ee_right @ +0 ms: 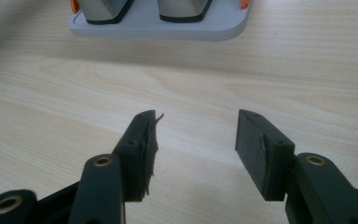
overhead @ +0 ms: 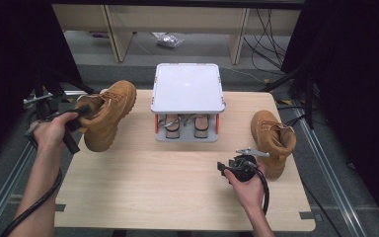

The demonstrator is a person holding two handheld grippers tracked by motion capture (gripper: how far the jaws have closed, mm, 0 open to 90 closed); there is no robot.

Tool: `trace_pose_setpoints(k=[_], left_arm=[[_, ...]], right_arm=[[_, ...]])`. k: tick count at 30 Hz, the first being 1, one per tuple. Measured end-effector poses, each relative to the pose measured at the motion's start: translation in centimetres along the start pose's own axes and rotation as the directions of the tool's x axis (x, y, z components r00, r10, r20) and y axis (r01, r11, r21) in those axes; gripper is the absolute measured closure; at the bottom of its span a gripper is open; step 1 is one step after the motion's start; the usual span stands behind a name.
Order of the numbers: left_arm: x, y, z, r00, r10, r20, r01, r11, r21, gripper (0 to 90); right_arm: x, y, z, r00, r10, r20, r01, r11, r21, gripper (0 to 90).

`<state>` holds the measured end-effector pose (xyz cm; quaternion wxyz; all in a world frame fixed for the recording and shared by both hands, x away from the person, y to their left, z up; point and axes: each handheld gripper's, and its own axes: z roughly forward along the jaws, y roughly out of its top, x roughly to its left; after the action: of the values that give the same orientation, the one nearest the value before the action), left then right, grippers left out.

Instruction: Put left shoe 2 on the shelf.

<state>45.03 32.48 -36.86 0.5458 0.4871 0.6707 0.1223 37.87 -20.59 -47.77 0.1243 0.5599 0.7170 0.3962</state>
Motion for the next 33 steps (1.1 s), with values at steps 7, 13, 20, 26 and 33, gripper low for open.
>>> trace_pose_setpoints(k=[7, 13, 20, 26, 33], left_arm=[[-0.6, 0.2, 0.3, 1.0000, 0.005, 0.006, -0.005, 1.0000, -0.005, 81.6], [-1.2, 0.6, 0.5, 0.9998, 0.005, 0.020, -0.005, 0.9999, -0.010, 81.5], [-1.6, 0.8, 0.6, 0.9995, -0.009, 0.030, 0.009, 0.9998, -0.017, 81.4], [-1.8, 1.0, 0.8, 0.9995, 0.009, 0.029, -0.009, 0.9998, -0.015, 81.3], [-2.3, 1.4, 0.8, 0.9989, 0.000, 0.046, 0.000, 0.9998, -0.019, 81.4]], right_arm=[[-0.1, 0.0, 0.0, 1.0000, 0.000, 0.001, 0.000, 1.000, -0.005, 49.3], [-0.1, -0.1, 0.0, 1.0000, 0.001, 0.000, -0.001, 1.000, -0.009, 49.3], [-0.1, -0.1, -0.1, 0.9998, 0.001, 0.019, -0.001, 1.000, 0.000, 49.4], [-0.2, -0.1, 0.1, 1.0000, 0.005, 0.006, -0.005, 1.000, -0.002, 49.3], [-0.1, -0.2, 0.1, 0.9999, 0.004, 0.009, -0.004, 1.000, -0.002, 49.3]])
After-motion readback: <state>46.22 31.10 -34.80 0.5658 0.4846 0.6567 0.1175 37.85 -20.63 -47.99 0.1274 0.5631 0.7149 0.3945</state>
